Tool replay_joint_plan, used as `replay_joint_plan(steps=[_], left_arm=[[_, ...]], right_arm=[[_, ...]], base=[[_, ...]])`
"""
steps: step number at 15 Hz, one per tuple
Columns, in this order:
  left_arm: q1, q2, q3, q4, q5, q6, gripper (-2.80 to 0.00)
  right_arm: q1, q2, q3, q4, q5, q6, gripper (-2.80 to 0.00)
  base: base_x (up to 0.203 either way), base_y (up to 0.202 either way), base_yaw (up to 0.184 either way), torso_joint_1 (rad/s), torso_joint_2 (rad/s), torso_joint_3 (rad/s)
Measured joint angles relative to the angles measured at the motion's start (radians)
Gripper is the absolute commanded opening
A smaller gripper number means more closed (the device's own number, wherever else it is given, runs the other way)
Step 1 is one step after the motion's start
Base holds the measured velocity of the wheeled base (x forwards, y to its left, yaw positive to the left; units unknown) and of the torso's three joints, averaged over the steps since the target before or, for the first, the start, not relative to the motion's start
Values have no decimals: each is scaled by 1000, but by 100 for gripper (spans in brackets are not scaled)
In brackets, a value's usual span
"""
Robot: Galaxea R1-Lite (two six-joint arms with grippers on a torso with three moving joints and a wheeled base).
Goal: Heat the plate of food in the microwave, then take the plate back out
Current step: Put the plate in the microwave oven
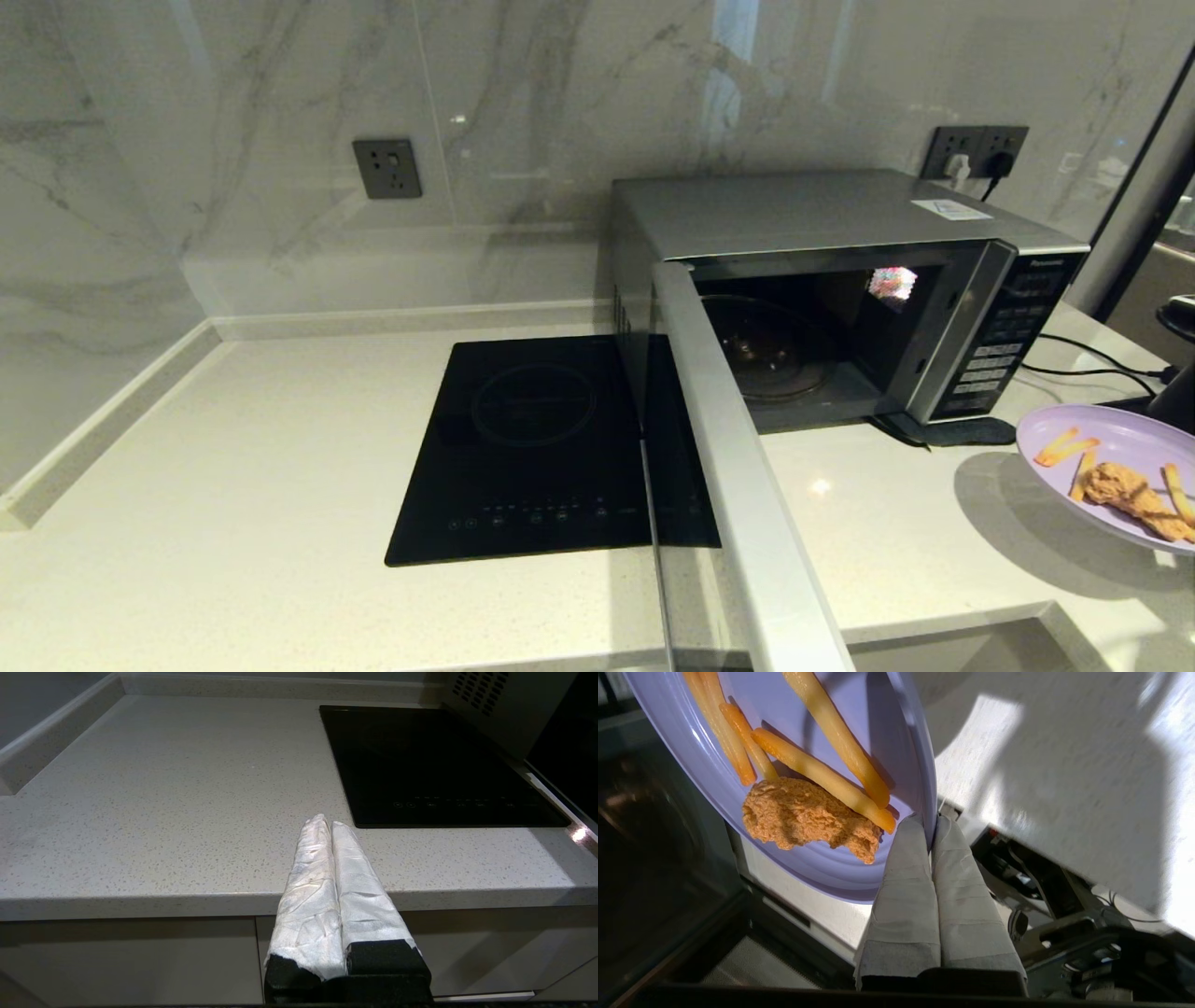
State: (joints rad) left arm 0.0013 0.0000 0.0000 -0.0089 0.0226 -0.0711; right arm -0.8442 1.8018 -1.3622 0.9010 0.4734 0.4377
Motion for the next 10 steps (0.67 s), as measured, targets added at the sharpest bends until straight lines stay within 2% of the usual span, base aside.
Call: replay_joint_plan(steps=[2, 5, 10], left_arm=[[0, 0, 0, 0, 0, 0, -280], [0, 0, 0, 0, 0, 0, -280], [0, 0, 0, 0, 0, 0, -280]], right_arm=[[39, -54, 28, 11, 1, 3, -280], [143, -129, 77, 21, 1, 29, -280], [361, -195, 97, 26, -1, 150, -280]], base=[[0, 0, 0, 0, 0, 0], [0, 0, 0, 0, 0, 0], [0, 0, 0, 0, 0, 0]])
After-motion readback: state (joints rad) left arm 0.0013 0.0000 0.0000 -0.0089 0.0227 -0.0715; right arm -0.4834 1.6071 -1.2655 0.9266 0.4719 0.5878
